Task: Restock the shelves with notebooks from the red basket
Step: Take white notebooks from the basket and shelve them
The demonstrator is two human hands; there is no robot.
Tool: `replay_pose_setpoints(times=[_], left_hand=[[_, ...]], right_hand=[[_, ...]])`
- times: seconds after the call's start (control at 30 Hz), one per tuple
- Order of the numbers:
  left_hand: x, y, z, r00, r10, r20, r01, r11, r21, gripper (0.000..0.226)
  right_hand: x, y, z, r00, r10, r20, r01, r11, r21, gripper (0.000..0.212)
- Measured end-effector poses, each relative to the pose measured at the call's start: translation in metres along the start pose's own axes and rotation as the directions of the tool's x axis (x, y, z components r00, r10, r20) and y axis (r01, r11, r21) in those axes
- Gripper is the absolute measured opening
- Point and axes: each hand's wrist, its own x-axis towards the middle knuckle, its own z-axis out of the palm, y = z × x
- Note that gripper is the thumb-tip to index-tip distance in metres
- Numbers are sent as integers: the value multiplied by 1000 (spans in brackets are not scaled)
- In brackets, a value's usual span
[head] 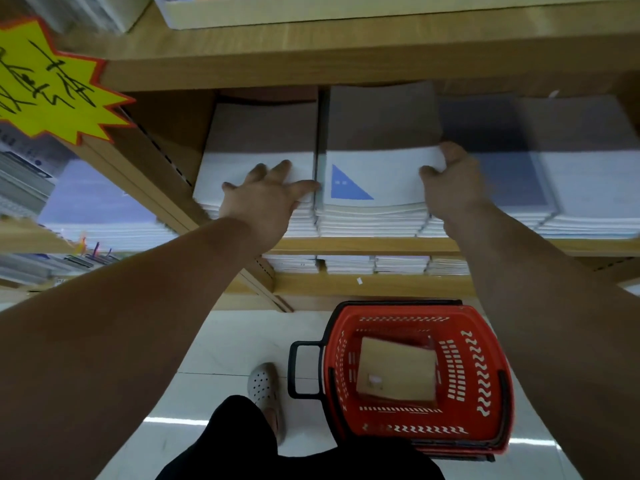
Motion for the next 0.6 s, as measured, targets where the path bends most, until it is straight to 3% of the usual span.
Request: replay_pose_setpoints(times=[0.1, 0.2, 0.27, 0.33, 0.43, 0.6], left_hand=[[-6, -6, 3, 998, 21, -63, -23, 999, -33, 54], [-3, -5, -2, 989, -7, -148, -18, 986, -164, 59], [2, -2, -5, 993, 34, -114, -45, 994, -101, 72], [10, 2, -2, 995, 82, -53, -85, 995, -48, 72], [21, 7, 4, 996, 89, -18, -91, 993, -81, 62], [27, 11, 11, 996, 92, -23, -93, 995, -31, 61]], right_hand=[[6, -13, 13, 997, -43, 71, 58, 971, -231, 46], [9, -11, 14, 993, -64, 101, 106, 859, -501, 51], [3, -8, 14, 993, -64, 102, 112, 804, -583, 56], [-6, -9, 17, 981, -113, 156, 184, 786, -590, 64], [-14, -11, 22, 918, -146, 369, 352, 730, -586, 84], [-2, -13, 20, 883, -99, 459, 375, 738, -562, 89]])
